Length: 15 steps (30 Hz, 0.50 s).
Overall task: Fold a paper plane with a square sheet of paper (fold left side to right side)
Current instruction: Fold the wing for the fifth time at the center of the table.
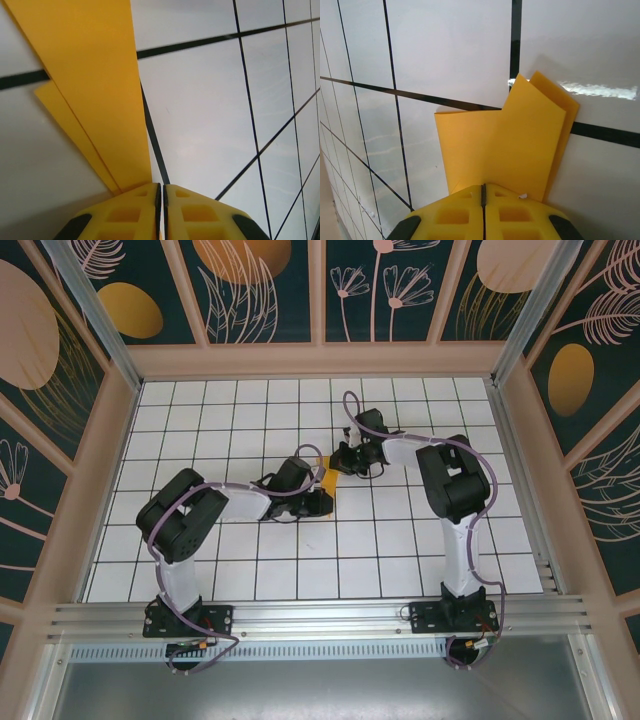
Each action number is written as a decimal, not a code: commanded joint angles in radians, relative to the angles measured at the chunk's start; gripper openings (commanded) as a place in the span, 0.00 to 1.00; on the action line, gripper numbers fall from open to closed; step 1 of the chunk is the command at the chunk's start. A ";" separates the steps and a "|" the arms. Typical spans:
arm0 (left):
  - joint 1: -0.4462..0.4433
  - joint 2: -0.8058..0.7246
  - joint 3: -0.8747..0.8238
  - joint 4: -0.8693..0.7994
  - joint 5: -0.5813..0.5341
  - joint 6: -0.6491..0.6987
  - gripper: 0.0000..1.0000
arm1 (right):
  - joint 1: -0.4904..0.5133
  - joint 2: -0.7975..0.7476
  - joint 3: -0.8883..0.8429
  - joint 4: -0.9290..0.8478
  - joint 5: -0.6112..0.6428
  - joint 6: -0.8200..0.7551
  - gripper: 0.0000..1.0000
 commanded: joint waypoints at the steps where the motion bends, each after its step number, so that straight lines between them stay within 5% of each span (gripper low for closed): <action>1: -0.047 -0.007 -0.067 -0.178 0.052 0.036 0.15 | -0.017 0.049 0.025 -0.012 0.083 -0.028 0.09; 15: -0.064 -0.075 -0.081 -0.175 0.060 0.050 0.15 | -0.010 -0.010 0.018 0.055 0.009 -0.025 0.11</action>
